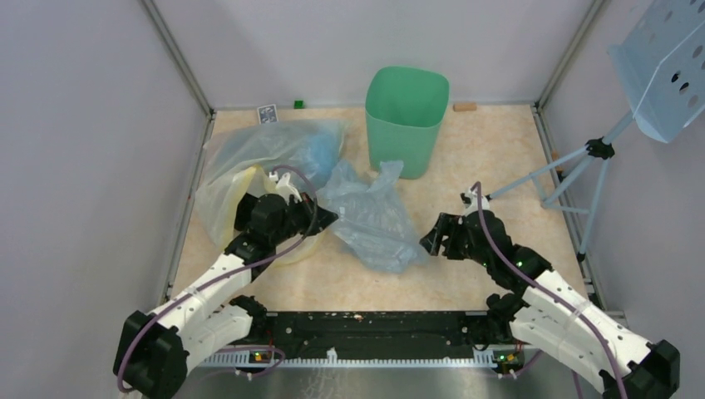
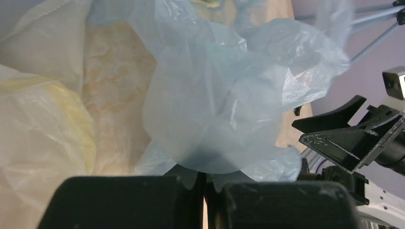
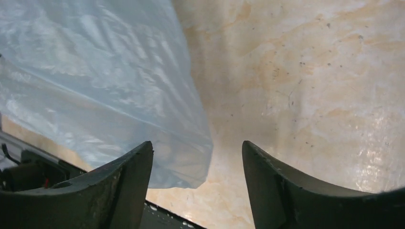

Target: Put the trash bags into the trash bin

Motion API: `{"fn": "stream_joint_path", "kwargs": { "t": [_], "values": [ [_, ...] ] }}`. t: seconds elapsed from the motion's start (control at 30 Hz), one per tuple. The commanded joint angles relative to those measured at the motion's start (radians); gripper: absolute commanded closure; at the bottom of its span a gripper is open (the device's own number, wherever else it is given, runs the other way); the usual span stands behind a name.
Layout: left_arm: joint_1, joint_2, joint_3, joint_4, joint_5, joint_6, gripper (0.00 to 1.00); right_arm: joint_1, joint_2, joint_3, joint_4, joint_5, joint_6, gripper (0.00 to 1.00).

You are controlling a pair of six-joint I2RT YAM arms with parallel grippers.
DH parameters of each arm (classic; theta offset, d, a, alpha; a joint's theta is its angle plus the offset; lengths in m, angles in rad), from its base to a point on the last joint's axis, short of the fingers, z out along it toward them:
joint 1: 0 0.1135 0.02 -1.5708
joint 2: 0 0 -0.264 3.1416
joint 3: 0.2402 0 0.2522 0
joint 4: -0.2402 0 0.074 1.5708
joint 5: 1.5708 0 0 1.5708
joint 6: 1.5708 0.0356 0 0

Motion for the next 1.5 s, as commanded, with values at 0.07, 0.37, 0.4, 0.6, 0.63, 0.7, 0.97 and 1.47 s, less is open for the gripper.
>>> {"fn": "stream_joint_path", "kwargs": {
  "t": [0.07,0.37,0.4,0.6,0.63,0.7,0.97,1.47],
  "values": [
    [0.002,0.092,-0.01,0.169,0.109,-0.057,1.0,-0.005,0.067,0.137,0.02,-0.204,-0.185,0.24],
    [-0.05,0.236,0.076,0.231,0.12,-0.082,0.99,0.029,0.127,0.122,0.054,-0.362,-0.257,0.25],
    [-0.059,0.254,0.095,0.225,0.125,-0.074,0.99,0.036,0.142,0.118,0.066,-0.373,-0.258,0.26],
    [-0.073,0.321,0.154,0.223,0.128,-0.057,0.97,0.102,0.219,0.086,0.115,-0.379,-0.266,0.32],
    [-0.072,0.329,0.166,0.228,0.13,-0.053,0.97,0.114,0.226,0.082,0.122,-0.38,-0.26,0.34],
    [-0.075,0.363,0.192,0.246,0.15,-0.042,0.98,0.146,0.235,0.067,0.142,-0.382,-0.242,0.37],
    [-0.111,0.619,0.461,0.15,0.328,0.159,0.99,0.424,0.262,0.045,0.379,-0.331,-0.127,0.32],
    [-0.15,0.789,0.928,-0.524,0.404,0.71,0.9,0.441,0.11,0.39,-0.119,0.265,-0.272,0.26]
  ]
}}
